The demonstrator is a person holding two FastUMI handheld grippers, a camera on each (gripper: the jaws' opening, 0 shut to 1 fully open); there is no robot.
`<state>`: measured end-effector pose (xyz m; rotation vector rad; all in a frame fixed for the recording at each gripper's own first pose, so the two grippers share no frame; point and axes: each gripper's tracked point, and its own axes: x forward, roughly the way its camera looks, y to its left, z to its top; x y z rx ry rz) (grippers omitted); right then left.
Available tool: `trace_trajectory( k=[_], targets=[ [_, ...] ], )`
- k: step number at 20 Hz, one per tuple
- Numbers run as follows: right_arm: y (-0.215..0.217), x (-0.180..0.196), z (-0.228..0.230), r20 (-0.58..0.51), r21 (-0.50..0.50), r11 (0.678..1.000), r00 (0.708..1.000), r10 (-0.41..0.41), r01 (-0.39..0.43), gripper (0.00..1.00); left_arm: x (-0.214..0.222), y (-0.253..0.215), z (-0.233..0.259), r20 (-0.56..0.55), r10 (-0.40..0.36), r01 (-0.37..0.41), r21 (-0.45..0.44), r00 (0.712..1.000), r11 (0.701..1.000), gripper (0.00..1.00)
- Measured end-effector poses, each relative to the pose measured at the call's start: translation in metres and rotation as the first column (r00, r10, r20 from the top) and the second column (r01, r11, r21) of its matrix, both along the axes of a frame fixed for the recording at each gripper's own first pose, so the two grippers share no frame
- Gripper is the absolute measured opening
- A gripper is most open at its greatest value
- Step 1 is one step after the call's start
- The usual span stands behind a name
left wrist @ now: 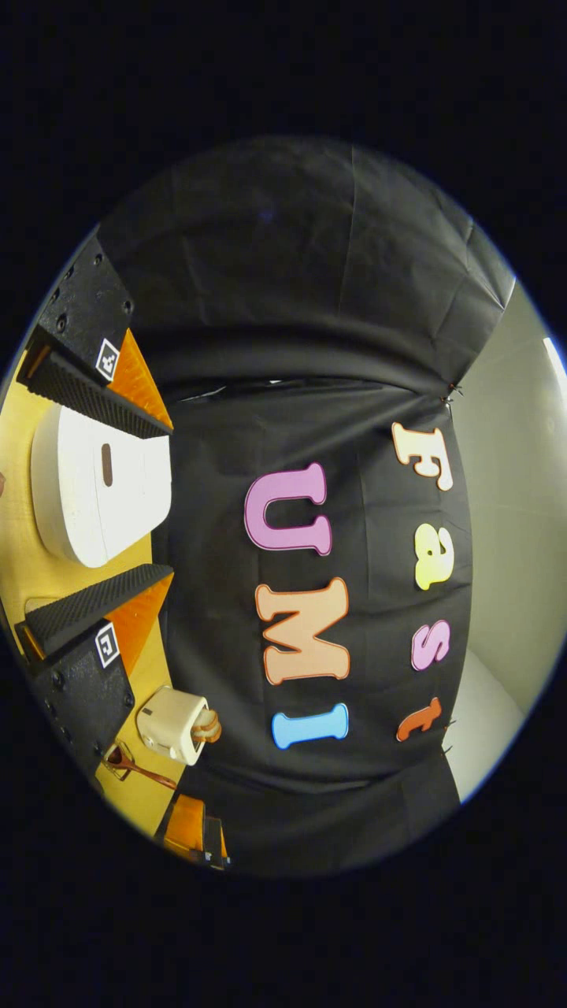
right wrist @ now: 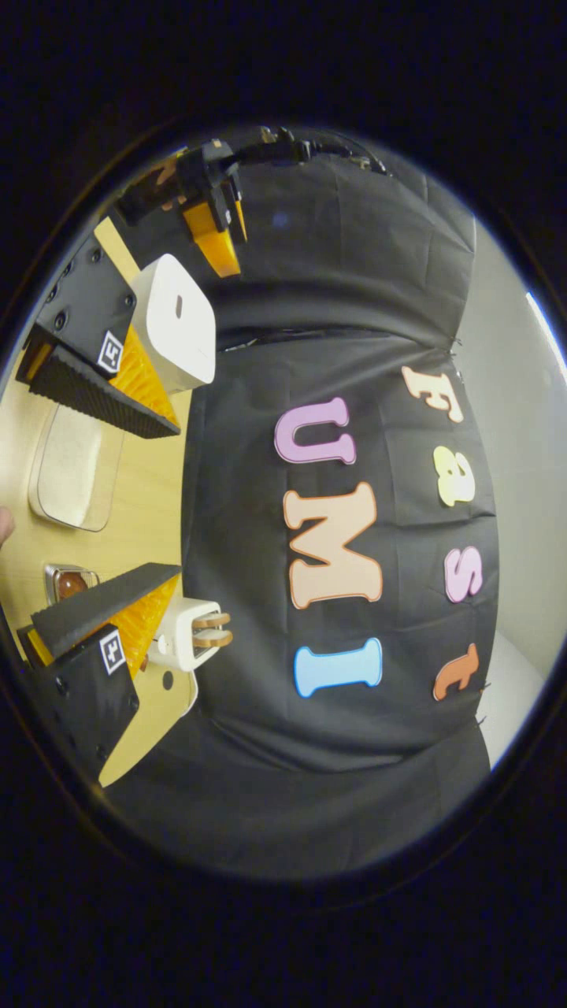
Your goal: Close the left gripper, press the button to open the rice cooker; take a wooden spoon from the chopstick holder with the right hand, scoop a spoonful of rice and pour it into the rice cooker, then put the wooden spoon back into the chopstick holder.
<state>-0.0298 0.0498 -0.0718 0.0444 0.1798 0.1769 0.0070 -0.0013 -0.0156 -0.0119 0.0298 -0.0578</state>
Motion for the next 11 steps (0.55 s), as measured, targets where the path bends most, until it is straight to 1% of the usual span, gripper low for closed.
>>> trace_trajectory(
  k=[1,2,5,7,11],
  targets=[
    [-0.003,-0.002,0.007,0.013,0.003,1.000,1.000,-0.008,0.008,1.00,-0.006,-0.006,0.003,0.004,-0.011,0.011,-0.011,1.000,1.000,0.95],
    [-0.004,-0.002,0.009,0.024,0.010,1.000,1.000,-0.018,0.018,0.99,-0.012,-0.008,0.006,0.011,-0.010,0.010,-0.018,1.000,1.000,0.94],
    [-0.010,-0.001,0.021,0.074,0.025,0.998,0.996,-0.051,0.050,1.00,-0.028,-0.008,0.018,0.045,0.004,-0.002,-0.050,0.999,0.999,0.95],
    [-0.013,-0.002,0.029,0.099,0.029,0.998,0.993,-0.066,0.063,1.00,-0.035,-0.002,0.026,0.074,0.024,-0.021,-0.039,0.997,0.999,0.94],
    [-0.011,-0.001,0.031,0.104,0.032,0.998,0.993,-0.065,0.062,0.99,-0.039,0.004,0.036,0.097,0.036,-0.035,-0.016,0.995,0.999,0.94]
  ],
)
